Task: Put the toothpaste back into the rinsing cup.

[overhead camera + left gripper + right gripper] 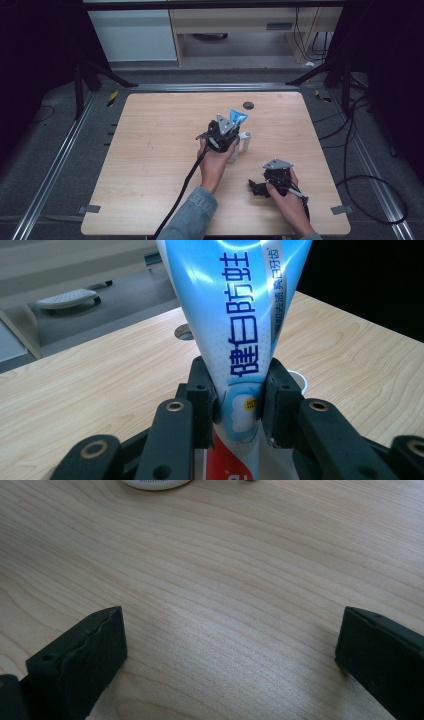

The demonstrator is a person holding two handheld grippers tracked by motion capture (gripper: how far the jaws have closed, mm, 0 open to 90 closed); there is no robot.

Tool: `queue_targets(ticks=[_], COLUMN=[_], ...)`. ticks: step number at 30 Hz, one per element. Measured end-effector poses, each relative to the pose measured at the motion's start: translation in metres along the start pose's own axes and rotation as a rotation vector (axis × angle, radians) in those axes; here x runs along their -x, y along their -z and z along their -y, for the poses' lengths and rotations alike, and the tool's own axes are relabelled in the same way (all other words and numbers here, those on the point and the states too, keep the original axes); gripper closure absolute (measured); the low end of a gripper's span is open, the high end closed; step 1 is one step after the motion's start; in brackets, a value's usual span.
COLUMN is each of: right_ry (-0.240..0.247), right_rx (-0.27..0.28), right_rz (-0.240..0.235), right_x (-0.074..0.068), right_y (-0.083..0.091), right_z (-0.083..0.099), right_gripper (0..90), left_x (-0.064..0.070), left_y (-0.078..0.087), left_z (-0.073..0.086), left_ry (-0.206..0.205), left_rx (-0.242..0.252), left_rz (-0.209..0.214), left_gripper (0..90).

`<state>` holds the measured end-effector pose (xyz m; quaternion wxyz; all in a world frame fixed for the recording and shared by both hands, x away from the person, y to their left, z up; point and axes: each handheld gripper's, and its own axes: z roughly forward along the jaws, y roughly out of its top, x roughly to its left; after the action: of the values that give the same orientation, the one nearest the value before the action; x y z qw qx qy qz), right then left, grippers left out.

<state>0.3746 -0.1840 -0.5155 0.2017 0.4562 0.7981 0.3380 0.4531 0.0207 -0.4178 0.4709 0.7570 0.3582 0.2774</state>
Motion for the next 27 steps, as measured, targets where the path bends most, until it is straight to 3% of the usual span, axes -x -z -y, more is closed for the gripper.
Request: queue_targets(ticks=[16, 27], right_ry=[0.000, 0.000], right_rx=[0.000, 0.000], right_rz=[0.000, 0.000], right_x=[0.0000, 0.0000], right_y=[0.0000, 0.0000], right_z=[0.0000, 0.0000], right_gripper=[0.3, 0.3], left_x=[0.0024, 0.0034], left_y=[-0.0005, -0.0021], left_z=[0.0003, 0.0012], left_ry=[-0.001, -0.009], left_rx=[0.015, 0.011], left_rz=[0.005, 0.004], left_gripper=[63.8, 54.7])
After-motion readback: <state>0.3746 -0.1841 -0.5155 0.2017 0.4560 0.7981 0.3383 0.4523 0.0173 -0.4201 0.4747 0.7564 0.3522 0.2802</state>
